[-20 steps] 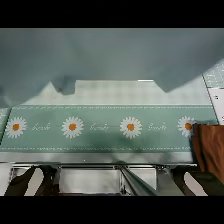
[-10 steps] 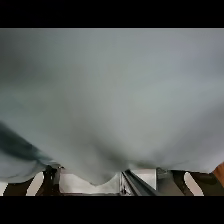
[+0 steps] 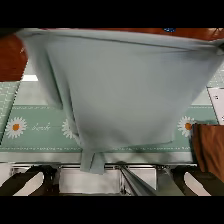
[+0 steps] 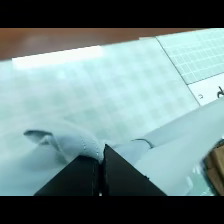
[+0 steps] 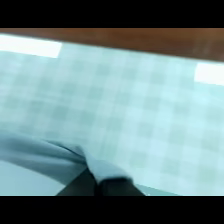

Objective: Fold the shirts.

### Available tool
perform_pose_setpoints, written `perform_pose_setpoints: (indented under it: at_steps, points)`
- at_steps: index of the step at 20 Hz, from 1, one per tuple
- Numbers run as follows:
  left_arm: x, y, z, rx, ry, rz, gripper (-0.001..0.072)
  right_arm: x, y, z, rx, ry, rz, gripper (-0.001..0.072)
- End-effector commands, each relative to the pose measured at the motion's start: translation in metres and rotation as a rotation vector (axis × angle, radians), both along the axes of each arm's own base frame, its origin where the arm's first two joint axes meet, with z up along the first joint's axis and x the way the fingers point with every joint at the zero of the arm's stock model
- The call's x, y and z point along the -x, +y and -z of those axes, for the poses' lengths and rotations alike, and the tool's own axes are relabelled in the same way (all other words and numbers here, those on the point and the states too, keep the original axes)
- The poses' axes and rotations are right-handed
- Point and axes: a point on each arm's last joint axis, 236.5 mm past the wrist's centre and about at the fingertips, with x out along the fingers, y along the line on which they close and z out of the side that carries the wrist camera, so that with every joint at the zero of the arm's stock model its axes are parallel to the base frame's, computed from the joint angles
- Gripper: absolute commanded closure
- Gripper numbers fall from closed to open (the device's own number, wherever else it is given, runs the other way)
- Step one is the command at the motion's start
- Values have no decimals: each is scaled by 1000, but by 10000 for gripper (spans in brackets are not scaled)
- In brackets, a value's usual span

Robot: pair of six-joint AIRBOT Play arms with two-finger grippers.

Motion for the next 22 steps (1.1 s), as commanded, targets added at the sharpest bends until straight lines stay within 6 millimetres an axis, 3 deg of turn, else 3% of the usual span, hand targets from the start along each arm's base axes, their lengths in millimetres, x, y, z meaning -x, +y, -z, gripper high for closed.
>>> perform_pose_setpoints:
  at_steps: [1,2,4,7,10,11,12,13,14,16,18,19,20,22]
  points:
    - [-90,-32,76,89,118,-5,688,-81,2,78,-85,117,7,690]
    - [-118,-36,98,114,139,-47,688,-100,6,100,-127,153,7,689]
    - [-154,-42,151,139,226,-99,688,-131,14,148,-207,233,14,689]
    - [-164,-57,234,128,411,-84,689,-162,24,207,-306,313,41,689]
    - [-160,-63,281,143,557,-85,686,-181,25,242,-367,351,92,689]
    - [-158,-64,288,138,578,-79,622,-185,23,250,-384,362,116,682]
    - [-154,-62,291,135,598,-68,344,-186,20,255,-404,377,147,535]
    - [-149,-57,290,123,614,-54,202,-187,13,256,-423,388,180,302]
    - [-142,-41,290,85,640,-45,202,-185,4,254,-432,397,197,300]
    - [-125,11,288,6,717,-104,203,-169,-29,243,-452,446,227,305]
    - [-107,68,275,-78,728,-175,203,-139,-66,237,-443,515,250,305]
    - [-99,88,267,-88,718,-203,203,-119,-87,240,-407,567,268,305]
    - [-84,95,262,-79,715,-196,202,-101,-101,240,-396,600,285,305]
    - [-35,89,285,-75,792,-184,203,-78,-110,239,-397,571,299,305]
